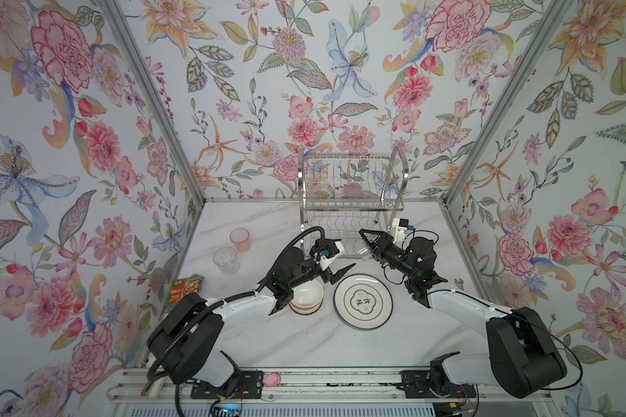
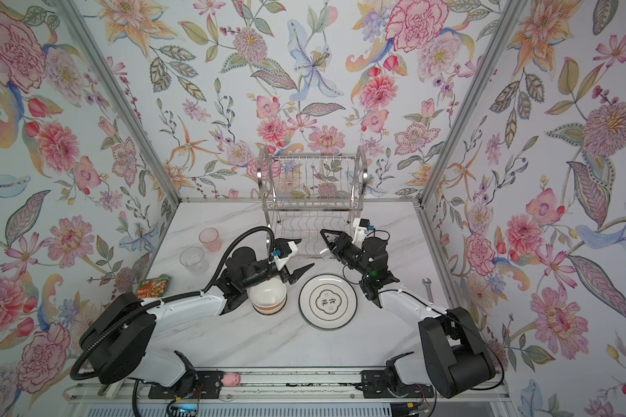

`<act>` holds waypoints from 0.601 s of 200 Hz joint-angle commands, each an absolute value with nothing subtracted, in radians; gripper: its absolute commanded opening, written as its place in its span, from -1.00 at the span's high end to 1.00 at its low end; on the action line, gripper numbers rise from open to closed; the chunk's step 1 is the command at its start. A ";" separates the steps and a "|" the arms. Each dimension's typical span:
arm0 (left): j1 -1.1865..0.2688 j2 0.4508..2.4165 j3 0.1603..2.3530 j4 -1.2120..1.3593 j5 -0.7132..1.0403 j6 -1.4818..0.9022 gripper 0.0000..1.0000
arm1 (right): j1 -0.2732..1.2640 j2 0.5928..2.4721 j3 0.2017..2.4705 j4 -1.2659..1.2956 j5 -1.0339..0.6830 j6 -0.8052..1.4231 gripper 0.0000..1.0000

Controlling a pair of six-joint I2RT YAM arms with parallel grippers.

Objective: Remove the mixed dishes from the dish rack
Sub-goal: 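Bring the left gripper around the clear glass held by the right gripper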

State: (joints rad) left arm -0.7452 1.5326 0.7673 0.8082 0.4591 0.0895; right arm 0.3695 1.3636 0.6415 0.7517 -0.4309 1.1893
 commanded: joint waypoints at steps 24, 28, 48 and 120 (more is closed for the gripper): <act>-0.761 1.649 0.878 0.858 0.514 0.103 -0.42 | 0.367 1.374 0.678 0.826 -0.458 1.241 1.00; -0.761 1.655 0.882 0.863 0.513 0.101 -0.39 | 0.367 1.374 0.678 0.826 -0.461 1.242 1.00; -0.761 1.685 0.900 0.884 0.506 0.094 -0.27 | 0.366 1.376 0.675 0.832 -0.470 1.251 1.00; -0.762 1.731 0.918 0.951 0.502 0.060 -0.17 | 0.365 1.373 0.663 0.826 -0.509 1.254 1.00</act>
State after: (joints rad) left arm -0.7521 1.7126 0.8867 0.9024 0.4911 0.0780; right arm 0.3687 1.3689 0.6491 0.7898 -0.4732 1.2423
